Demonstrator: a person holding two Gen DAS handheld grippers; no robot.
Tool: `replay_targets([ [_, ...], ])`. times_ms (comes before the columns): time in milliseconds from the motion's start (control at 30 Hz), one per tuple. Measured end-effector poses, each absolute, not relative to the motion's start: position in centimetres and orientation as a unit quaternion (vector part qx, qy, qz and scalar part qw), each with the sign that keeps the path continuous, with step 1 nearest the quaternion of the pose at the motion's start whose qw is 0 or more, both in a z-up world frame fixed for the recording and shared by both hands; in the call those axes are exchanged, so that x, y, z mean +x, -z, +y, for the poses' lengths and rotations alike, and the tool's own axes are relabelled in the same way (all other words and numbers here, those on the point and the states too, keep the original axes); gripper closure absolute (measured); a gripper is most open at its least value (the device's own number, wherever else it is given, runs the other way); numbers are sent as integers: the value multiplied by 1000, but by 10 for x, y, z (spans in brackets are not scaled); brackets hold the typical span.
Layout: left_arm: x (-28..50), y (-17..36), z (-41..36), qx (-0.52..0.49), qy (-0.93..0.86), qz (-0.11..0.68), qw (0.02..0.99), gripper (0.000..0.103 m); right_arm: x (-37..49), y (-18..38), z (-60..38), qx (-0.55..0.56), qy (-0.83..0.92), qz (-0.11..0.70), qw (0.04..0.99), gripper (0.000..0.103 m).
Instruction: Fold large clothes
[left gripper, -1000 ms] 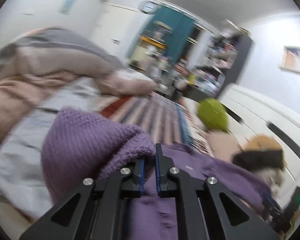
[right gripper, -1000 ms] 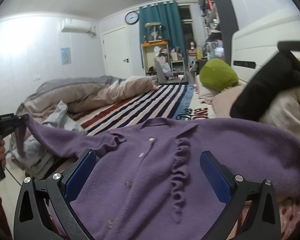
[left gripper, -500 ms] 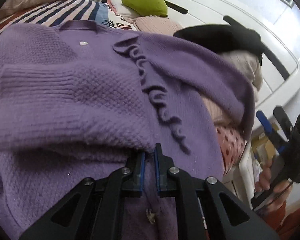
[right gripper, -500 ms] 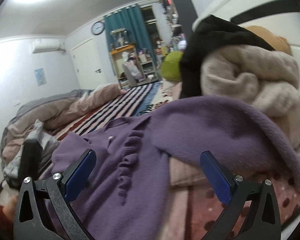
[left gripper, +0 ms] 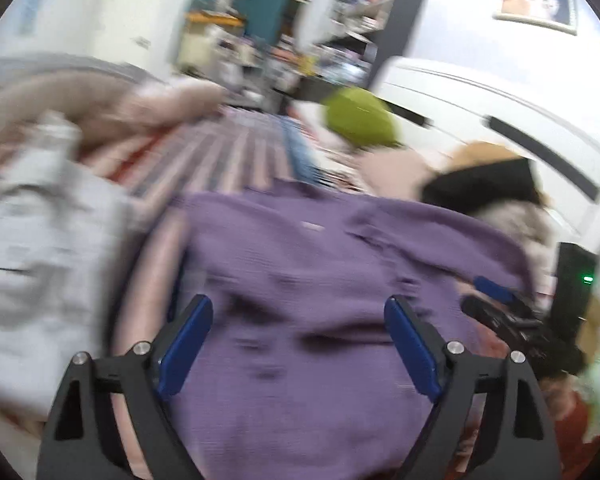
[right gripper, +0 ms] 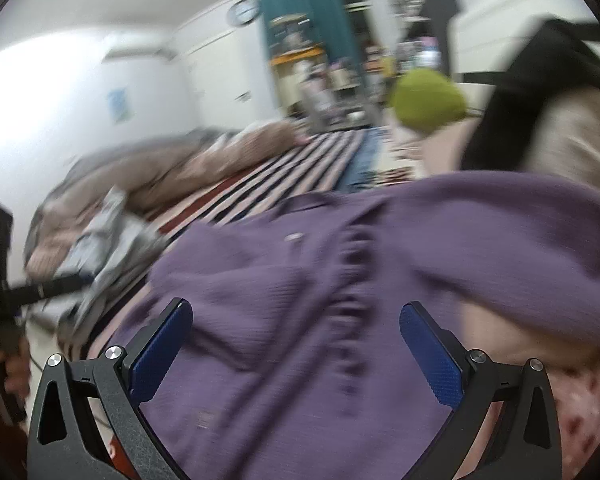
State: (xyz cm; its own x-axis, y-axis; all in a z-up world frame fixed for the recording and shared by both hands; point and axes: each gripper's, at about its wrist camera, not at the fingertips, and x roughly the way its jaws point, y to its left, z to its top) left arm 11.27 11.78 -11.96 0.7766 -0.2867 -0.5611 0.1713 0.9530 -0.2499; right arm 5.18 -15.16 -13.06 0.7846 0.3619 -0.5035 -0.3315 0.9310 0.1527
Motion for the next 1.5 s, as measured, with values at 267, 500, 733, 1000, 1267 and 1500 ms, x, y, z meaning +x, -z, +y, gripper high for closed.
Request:
replay_targets([
  [267, 96, 132, 189, -102, 10, 280, 954, 1, 94, 179, -17, -158, -227, 318, 907, 0],
  [500, 92, 135, 205, -95, 0, 250, 963, 1, 120, 199, -28, -97, -170, 361, 912, 40],
  [733, 97, 131, 190, -80, 36, 261, 961, 1, 113, 177, -66, -1, -194, 348, 917, 85],
  [1000, 95, 126, 166, -87, 50, 252, 963, 1, 125, 183, -86, 22, -171, 358, 917, 93],
  [1267, 108, 98, 149, -62, 10, 226, 972, 1, 100, 172, -139, 106, -151, 310, 933, 100],
  [1500, 124, 86, 112, -87, 50, 217, 971, 1, 61, 187, -210, 187, -126, 314, 922, 100],
])
